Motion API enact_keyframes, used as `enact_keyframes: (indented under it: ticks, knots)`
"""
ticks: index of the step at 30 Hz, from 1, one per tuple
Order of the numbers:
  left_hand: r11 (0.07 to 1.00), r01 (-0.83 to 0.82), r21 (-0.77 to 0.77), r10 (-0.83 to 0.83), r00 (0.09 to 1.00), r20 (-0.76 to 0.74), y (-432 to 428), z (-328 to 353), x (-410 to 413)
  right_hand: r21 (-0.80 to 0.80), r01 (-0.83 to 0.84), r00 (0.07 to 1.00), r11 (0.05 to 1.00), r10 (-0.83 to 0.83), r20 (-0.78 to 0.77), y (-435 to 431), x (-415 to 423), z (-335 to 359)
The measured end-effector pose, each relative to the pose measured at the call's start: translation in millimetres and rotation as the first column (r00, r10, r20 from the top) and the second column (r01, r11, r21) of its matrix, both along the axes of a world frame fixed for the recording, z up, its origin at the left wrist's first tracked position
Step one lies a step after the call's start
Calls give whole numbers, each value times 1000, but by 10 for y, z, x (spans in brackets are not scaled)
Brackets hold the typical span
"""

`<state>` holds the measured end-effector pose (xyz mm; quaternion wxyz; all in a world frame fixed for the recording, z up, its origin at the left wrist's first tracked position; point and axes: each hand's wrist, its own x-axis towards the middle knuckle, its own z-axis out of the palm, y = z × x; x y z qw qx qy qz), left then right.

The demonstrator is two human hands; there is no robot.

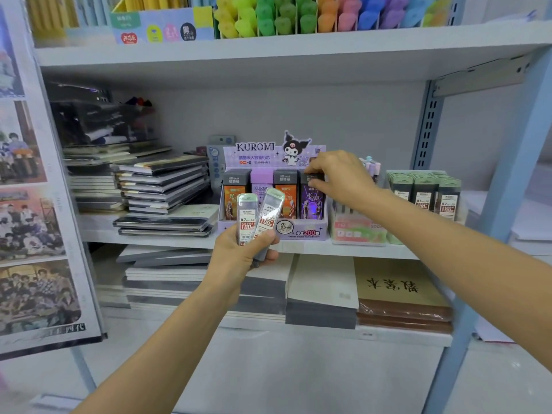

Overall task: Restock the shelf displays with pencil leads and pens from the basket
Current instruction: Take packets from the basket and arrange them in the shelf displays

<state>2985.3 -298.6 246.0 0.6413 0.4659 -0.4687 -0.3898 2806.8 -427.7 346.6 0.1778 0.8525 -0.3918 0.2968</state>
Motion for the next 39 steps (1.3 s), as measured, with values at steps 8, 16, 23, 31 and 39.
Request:
enact_keyframes:
  ticks: [8, 16, 23, 31, 39]
  knots:
    - [994, 111, -19, -110, 993, 42, 18, 92, -321, 462, -517, 789, 721, 191, 584, 610, -116, -258]
    - [980, 196, -27, -198, 978, -68, -49, 157, -795, 350, -631, 590, 692, 136, 796, 616, -952, -117]
    - [977, 212, -36, -211, 977, 34, -127, 159, -1107, 174, -276, 705, 945, 76, 705, 345, -1825, 138]
    - [969, 246, -28, -244, 968, 54, -156, 164, -1325, 206, -120, 863, 971, 0, 505, 247, -2075, -34]
    - [961, 276, -31, -275, 961, 38, -200, 139, -1369, 245, -180, 859, 953, 31, 511, 143, -2084, 12]
